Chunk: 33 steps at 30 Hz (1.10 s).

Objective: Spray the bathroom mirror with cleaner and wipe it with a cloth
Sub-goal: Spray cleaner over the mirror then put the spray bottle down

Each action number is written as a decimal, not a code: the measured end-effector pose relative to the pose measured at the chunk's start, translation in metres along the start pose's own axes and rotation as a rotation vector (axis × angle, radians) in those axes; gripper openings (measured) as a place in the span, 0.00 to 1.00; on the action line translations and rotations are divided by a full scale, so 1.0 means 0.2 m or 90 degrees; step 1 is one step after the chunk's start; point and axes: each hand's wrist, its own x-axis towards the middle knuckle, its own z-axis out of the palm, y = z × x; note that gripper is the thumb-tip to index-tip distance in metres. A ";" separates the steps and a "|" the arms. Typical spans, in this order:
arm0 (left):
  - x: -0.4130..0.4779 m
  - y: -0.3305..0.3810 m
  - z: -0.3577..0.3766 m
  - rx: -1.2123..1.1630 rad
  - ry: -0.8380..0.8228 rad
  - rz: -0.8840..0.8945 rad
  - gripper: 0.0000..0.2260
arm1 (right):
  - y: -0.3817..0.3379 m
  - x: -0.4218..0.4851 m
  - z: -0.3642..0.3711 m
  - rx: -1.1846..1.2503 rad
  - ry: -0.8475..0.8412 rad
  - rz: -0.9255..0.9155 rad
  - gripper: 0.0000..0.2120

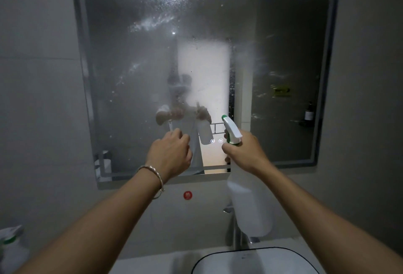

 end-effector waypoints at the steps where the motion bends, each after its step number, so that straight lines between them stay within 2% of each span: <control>1: 0.01 0.03 0.00 0.002 0.002 0.006 0.11 | 0.02 0.00 -0.03 -0.005 0.000 0.000 0.06; 4: 0.06 0.13 0.01 0.010 0.005 0.022 0.12 | 0.06 -0.02 -0.11 -0.017 0.003 0.006 0.04; 10: 0.13 0.32 0.04 0.012 0.000 0.048 0.12 | 0.18 -0.01 -0.28 -0.061 0.055 0.019 0.06; 14: 0.16 0.44 0.06 0.001 -0.002 0.072 0.12 | 0.25 -0.01 -0.39 -0.046 0.047 0.012 0.06; 17: 0.19 0.52 0.07 -0.005 -0.002 0.081 0.12 | 0.29 -0.03 -0.47 -0.042 0.047 0.012 0.01; 20: 0.23 0.61 0.08 -0.019 -0.001 0.095 0.12 | 0.32 -0.06 -0.55 -0.043 0.067 0.016 0.08; 24: 0.28 0.76 0.08 -0.023 0.002 0.122 0.12 | 0.40 -0.09 -0.67 -0.052 0.100 0.033 0.02; 26: 0.29 0.84 0.08 -0.022 0.004 0.129 0.13 | 0.44 -0.11 -0.73 -0.045 0.115 0.044 0.05; 33: 0.35 1.07 0.08 -0.043 0.008 0.166 0.13 | 0.59 -0.19 -0.93 -0.074 0.161 0.069 0.05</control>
